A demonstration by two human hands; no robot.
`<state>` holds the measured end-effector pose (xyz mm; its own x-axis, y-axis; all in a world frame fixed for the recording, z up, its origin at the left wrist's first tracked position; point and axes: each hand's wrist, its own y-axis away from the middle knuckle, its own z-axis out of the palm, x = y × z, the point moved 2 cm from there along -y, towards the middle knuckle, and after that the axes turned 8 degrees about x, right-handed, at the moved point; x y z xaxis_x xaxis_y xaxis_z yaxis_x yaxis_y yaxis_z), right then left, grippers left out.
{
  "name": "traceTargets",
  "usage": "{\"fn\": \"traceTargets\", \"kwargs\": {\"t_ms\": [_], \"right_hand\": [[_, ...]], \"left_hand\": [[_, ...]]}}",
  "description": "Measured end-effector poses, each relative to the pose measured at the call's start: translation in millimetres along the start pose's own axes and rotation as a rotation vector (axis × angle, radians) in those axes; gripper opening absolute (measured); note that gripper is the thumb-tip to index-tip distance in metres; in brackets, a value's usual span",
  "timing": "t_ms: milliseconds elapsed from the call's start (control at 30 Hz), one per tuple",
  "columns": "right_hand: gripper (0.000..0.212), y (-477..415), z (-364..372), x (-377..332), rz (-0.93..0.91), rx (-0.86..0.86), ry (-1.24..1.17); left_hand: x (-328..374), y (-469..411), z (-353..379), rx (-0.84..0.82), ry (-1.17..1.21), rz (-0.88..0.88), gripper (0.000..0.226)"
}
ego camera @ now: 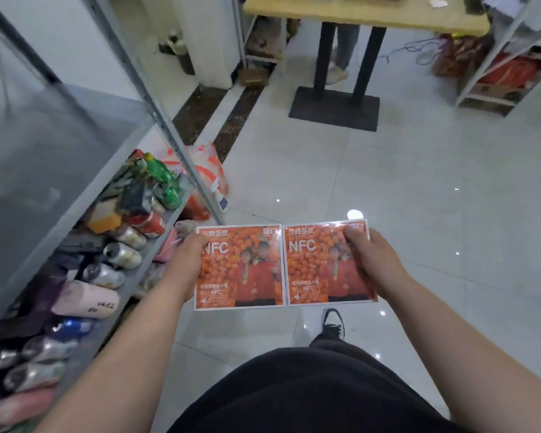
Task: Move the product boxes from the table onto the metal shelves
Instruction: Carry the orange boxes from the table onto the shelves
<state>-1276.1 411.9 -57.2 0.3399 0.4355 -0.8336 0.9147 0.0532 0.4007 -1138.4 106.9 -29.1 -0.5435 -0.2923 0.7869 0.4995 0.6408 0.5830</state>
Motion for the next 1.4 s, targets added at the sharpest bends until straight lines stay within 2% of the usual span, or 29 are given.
{"fn": "traceTargets", "kwargs": {"t_ms": [167,300,433,600,733,867,933,1033,1167,1267,1400], "right_hand": [[0.042,-75,31,-63,-0.098,-0.219,0.028],[0.049,-120,61,-128,-0.229,-0.374,0.043],[0.049,-136,98,-201,-0.345,-0.497,0.015],[0.039,-114,140,-305,-0.561,-0.626,-0.063],[0.047,-78,170,-384,-0.725,-0.717,-0.131],[0.026,-33,196,-447,-0.804,-0.802,-0.261],[0.027,-17,204,-472,-0.826,-0.804,-0.3],[0.046,-3,213,-502,-0.886,-0.788,-0.33],[0.033,9,220,-537,-1.012,-0.651,-0.329],[0.031,16,226,-568,-1.09,-0.516,-0.305],[0.033,28,233,-613,-1.168,-0.444,-0.254]], "left_hand": [[30,-2,-6,0.213,0.119,-0.007,0.023],[58,7,-15,0.385,0.226,0.062,0.018],[90,21,-36,0.531,0.33,0.213,0.037],[136,56,-78,0.671,0.426,0.377,0.038],[171,83,-126,0.781,0.439,0.496,0.031],[208,101,-174,0.819,0.526,0.611,0.027],[224,106,-193,0.819,0.553,0.667,0.027],[243,109,-214,0.818,0.558,0.732,0.025],[264,99,-235,0.845,0.517,0.8,0.022],[279,88,-246,0.869,0.436,0.838,0.023],[304,76,-246,0.848,0.369,0.846,0.027]]}}
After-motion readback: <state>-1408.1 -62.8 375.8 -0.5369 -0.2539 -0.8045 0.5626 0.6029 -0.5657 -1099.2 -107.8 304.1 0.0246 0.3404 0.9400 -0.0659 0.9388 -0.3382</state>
